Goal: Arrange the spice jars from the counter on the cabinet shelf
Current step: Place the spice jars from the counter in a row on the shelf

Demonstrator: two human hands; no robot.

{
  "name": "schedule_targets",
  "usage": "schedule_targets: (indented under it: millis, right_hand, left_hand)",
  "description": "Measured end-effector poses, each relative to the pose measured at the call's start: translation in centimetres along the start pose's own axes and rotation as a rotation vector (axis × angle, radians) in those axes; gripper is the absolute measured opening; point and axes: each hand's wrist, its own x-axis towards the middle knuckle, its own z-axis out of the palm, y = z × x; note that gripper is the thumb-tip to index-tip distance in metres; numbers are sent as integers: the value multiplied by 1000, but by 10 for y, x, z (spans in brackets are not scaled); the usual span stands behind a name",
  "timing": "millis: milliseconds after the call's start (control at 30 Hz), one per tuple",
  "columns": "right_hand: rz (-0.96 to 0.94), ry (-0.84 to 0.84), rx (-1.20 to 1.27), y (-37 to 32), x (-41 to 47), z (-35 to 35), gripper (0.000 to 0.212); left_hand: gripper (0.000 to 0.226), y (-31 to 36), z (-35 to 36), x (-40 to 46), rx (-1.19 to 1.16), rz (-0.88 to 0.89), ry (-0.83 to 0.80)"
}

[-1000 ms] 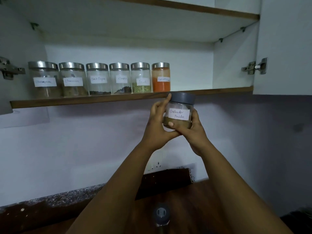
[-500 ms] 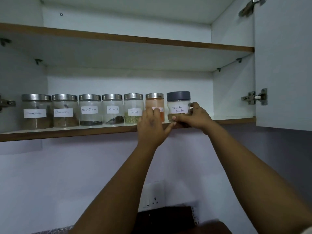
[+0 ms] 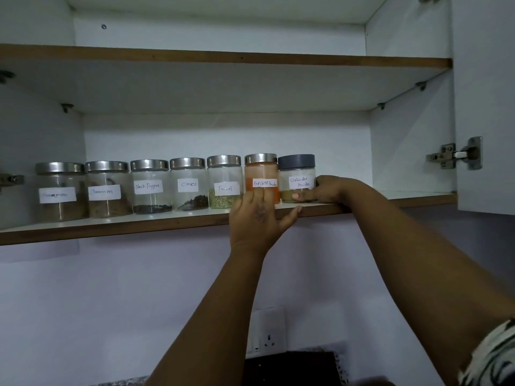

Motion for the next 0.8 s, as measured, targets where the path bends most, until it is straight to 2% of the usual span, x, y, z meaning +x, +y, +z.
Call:
schedule_targets:
  millis: [67,200,267,433,567,667,767,800]
  right_hand:
    - [19,20,-25,1,0,1,85]
    - [97,86,-62,2,-8,4,113]
    - [124,132,-52,1,-14,6,117]
    - [129,403,-295,6,-41,21,83]
    - [-118,704,-378,31,-85,58,62]
    - [-221,732,-248,60,-126,104,68]
    - [-164,684,-123,92,-167,162,67]
    - [-116,645,-113,103,-179,181,67]
  left_hand:
    - [55,-1,2,0,1,7,16]
    - [55,-1,1,0,-3,15,9]
    - [55,0,-1,0,-7,12,-1]
    - [56,0,-7,1,-28,-18,-58]
    - [51,8,-20,-12,-119,-103,-123]
    - [53,17,-31,-53,-238,-113,-166]
    - [63,39,-46,-112,-363,-186,-242]
    - [65,50,-53,-135,-401,-208,-312]
